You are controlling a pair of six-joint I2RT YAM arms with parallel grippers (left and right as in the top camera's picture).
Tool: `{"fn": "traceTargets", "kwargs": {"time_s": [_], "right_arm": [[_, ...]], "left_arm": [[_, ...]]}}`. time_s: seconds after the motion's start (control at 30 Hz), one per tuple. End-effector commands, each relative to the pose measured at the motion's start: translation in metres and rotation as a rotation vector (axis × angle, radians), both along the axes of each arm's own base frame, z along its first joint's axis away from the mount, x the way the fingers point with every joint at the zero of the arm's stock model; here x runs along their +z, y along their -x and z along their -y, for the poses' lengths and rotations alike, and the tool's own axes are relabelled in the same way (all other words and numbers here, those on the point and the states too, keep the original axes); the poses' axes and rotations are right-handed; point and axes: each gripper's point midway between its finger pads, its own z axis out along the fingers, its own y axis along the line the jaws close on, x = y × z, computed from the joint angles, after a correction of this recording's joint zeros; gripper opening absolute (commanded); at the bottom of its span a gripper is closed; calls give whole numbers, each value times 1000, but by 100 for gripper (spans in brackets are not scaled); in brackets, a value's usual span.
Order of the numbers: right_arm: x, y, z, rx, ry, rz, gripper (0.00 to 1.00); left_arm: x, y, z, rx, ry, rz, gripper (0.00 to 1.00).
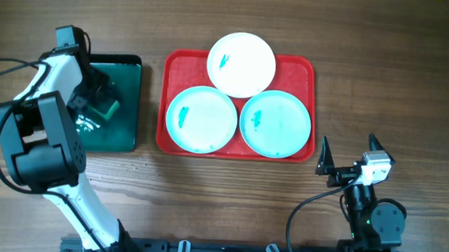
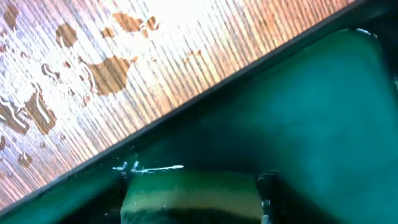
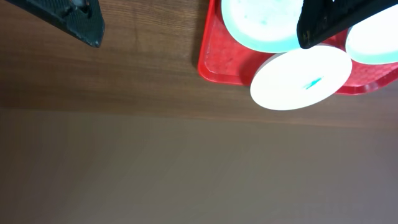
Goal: Clean dirty plates on tray and stack at the side
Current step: 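Grasp the green scouring sponge with the left gripper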
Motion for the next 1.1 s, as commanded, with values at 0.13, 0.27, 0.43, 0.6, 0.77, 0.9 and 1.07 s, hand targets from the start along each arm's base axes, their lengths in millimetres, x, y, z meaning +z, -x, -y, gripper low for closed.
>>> {"fn": "traceTargets", "kwargs": {"time_s": [0.13, 0.27, 0.43, 0.6, 0.77, 0.9, 1.07], "right_arm": [[0, 0, 0, -3, 12, 4, 100], [0, 0, 0, -3, 12, 4, 100], [0, 0, 0, -3, 12, 4, 100], [0, 0, 0, -3, 12, 4, 99], [0, 0, 0, -3, 12, 4, 100], [0, 0, 0, -3, 12, 4, 100], [0, 0, 0, -3, 12, 4, 100]], "left_arm": [[-31, 25, 11, 4, 71, -119, 8], [-34, 28, 39, -14, 232, -121, 100], [-32, 36, 72, -24, 414, -138, 100], [-32, 38, 73, -22, 419, -149, 8], [-33, 38, 69, -21, 395, -148, 23], [-31, 47, 79, -21, 448, -181, 100], [-26, 59, 95, -20, 539, -226, 82]]}}
